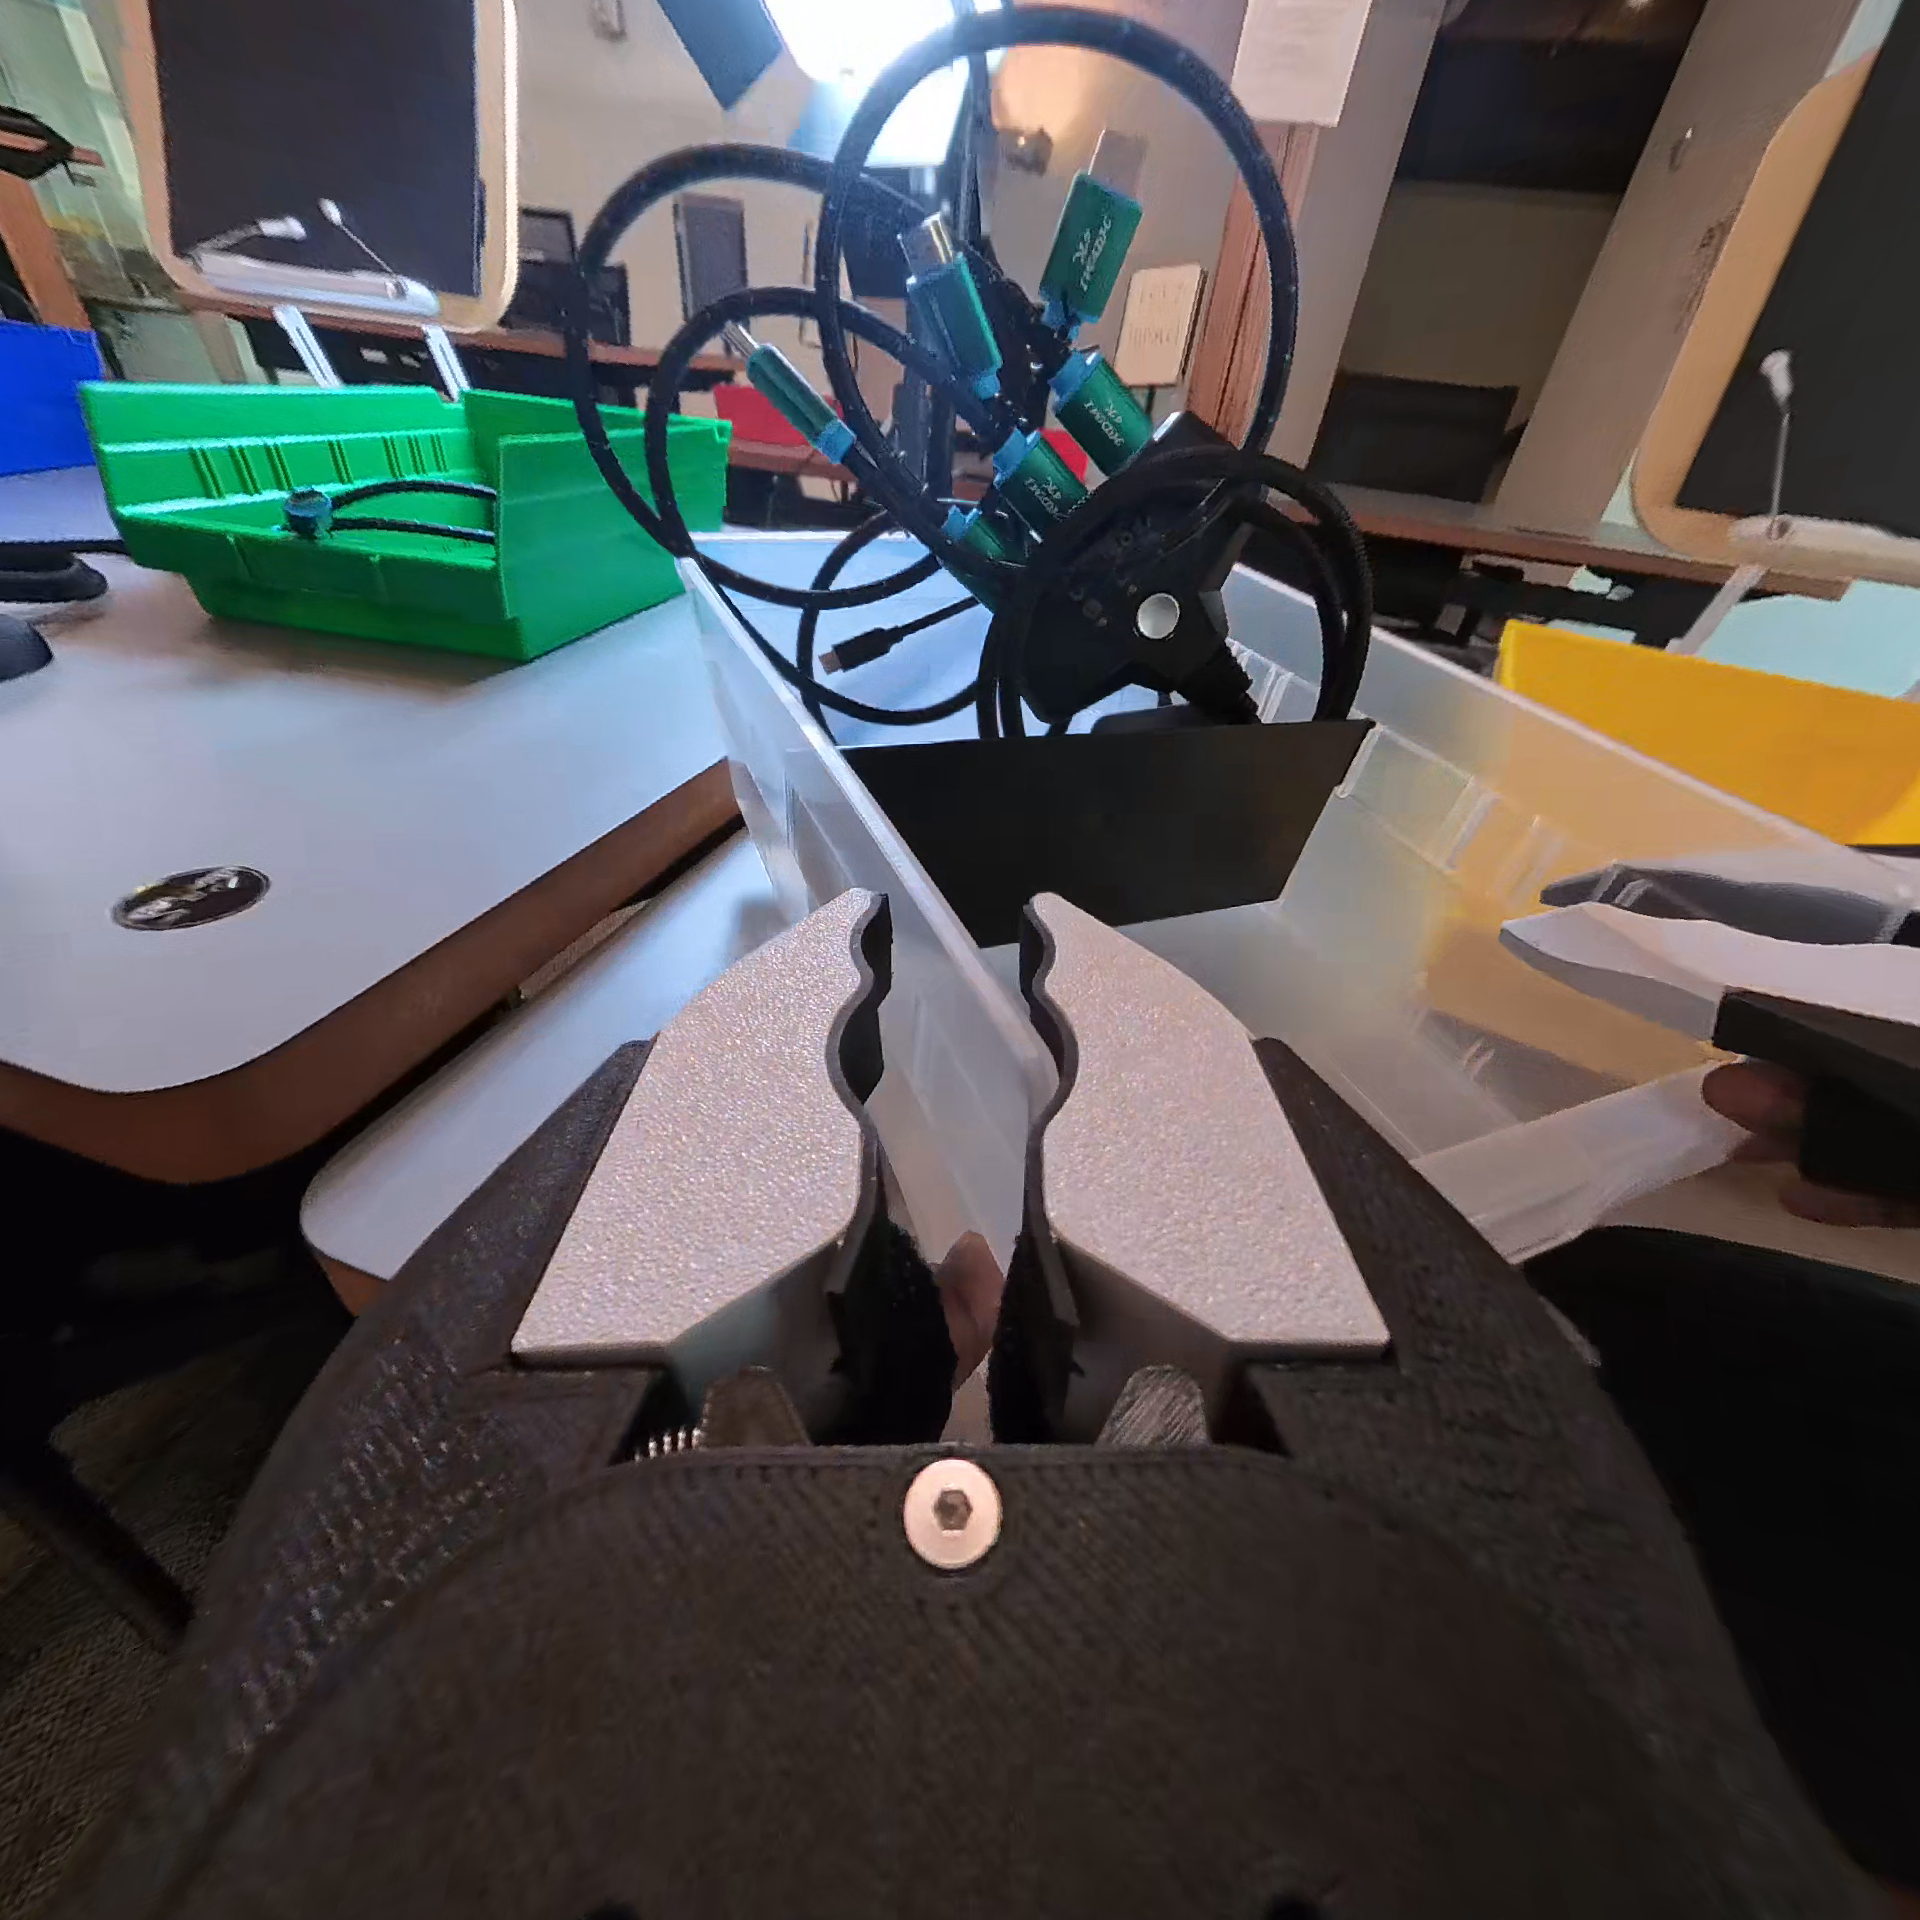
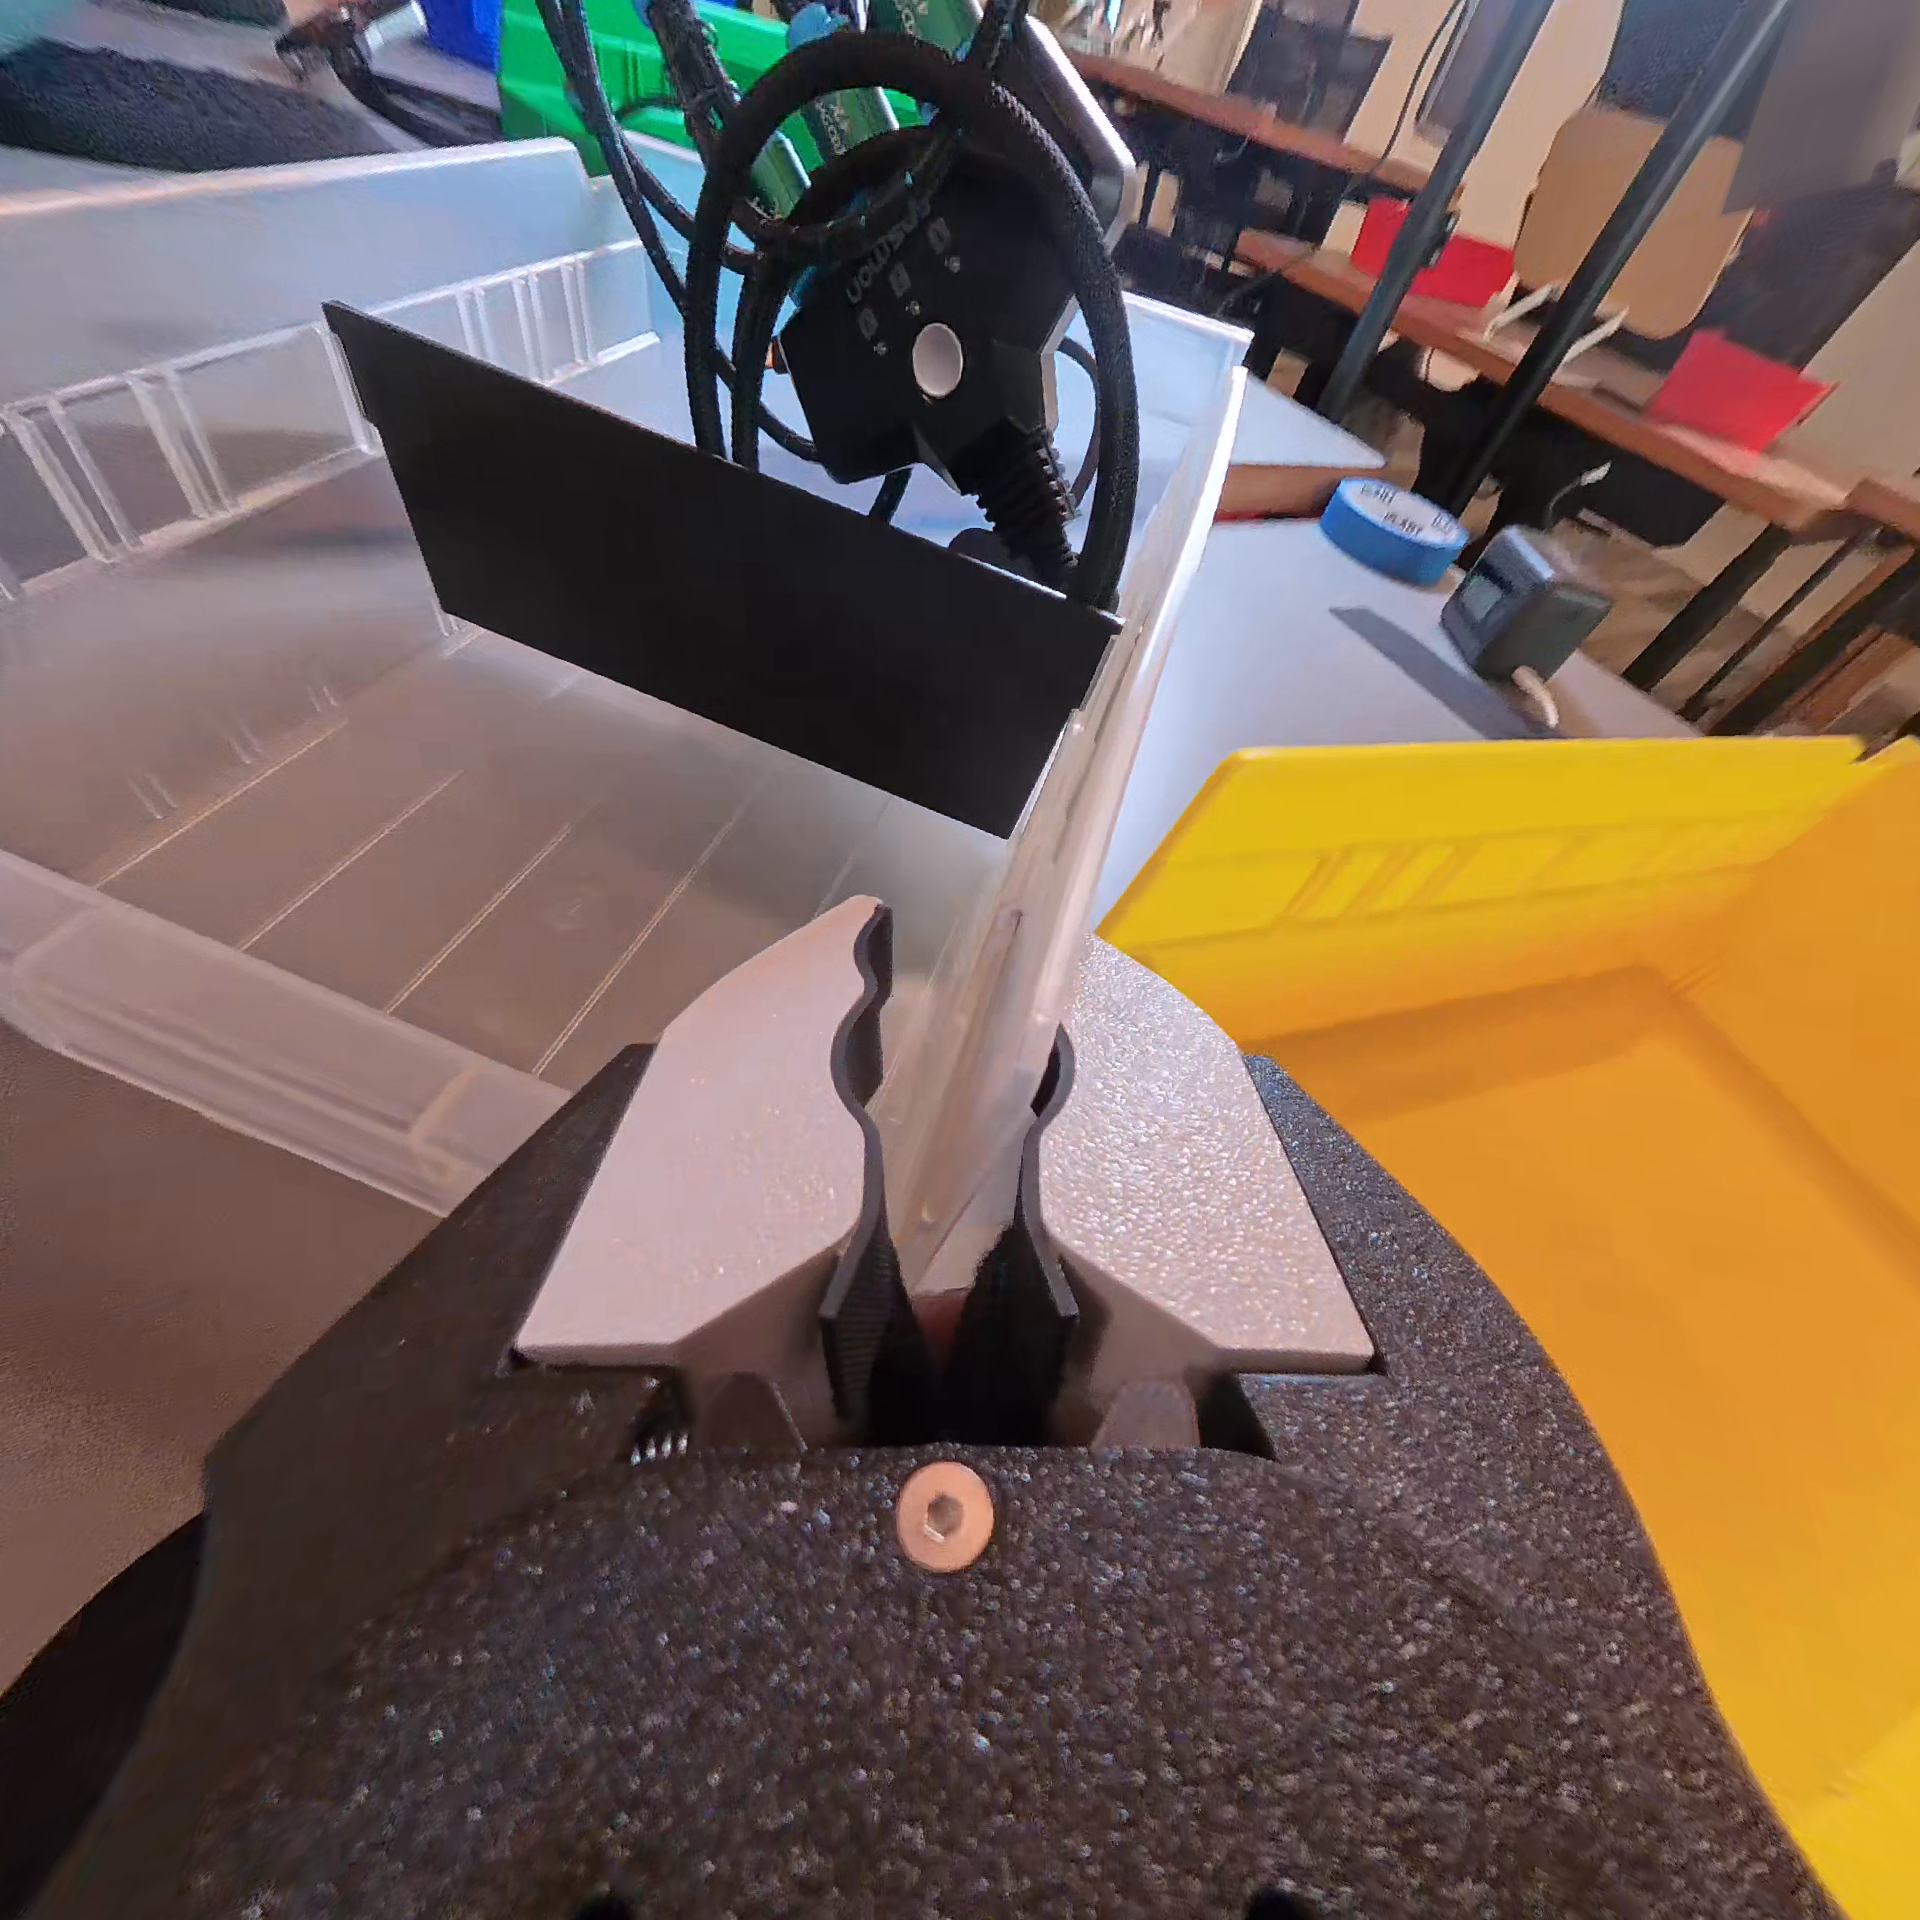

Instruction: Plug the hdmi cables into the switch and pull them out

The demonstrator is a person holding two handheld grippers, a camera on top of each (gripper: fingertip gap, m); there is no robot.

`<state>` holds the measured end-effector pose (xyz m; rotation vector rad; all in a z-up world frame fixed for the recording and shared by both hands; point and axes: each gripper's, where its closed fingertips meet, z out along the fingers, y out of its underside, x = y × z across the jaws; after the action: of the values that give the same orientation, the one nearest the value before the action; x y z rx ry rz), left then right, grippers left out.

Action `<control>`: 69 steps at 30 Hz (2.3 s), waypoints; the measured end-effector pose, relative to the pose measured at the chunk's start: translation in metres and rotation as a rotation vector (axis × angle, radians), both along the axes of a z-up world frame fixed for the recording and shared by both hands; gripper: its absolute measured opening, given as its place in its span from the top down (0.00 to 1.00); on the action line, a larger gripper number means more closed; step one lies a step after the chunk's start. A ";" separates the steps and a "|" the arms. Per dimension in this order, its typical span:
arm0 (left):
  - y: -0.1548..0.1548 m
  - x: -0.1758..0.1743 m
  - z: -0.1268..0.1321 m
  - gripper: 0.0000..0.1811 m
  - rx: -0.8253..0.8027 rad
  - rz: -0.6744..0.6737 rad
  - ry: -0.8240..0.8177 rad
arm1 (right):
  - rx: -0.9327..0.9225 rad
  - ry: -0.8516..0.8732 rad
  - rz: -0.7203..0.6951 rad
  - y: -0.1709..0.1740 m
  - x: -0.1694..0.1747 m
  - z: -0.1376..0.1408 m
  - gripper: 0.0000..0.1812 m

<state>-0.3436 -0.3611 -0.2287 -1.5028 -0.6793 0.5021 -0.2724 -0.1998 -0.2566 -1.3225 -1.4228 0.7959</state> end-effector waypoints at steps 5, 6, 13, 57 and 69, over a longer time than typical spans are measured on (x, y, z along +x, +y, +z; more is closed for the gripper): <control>0.009 -0.016 -0.014 0.86 0.011 -0.048 -0.051 | -0.027 -0.214 0.146 -0.009 -0.011 -0.029 0.64; 0.008 -0.017 -0.011 0.86 0.033 -0.053 -0.054 | -0.075 -0.248 0.191 -0.014 -0.007 -0.028 0.60; -0.040 -0.024 0.044 0.67 0.179 0.205 0.162 | -0.087 -0.065 0.194 0.009 0.065 0.027 0.40; 0.400 0.407 -0.012 0.88 -0.387 -0.900 0.250 | 0.212 -0.136 -0.885 0.286 0.511 0.019 0.94; 0.439 0.492 -0.043 0.85 -0.473 -1.070 0.297 | 0.118 -0.135 -1.040 0.307 0.603 -0.017 0.94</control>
<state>0.1479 0.0775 -0.2713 -1.9218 0.5382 0.0319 0.3310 0.1069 -0.2732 -1.7644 -0.6698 -0.0735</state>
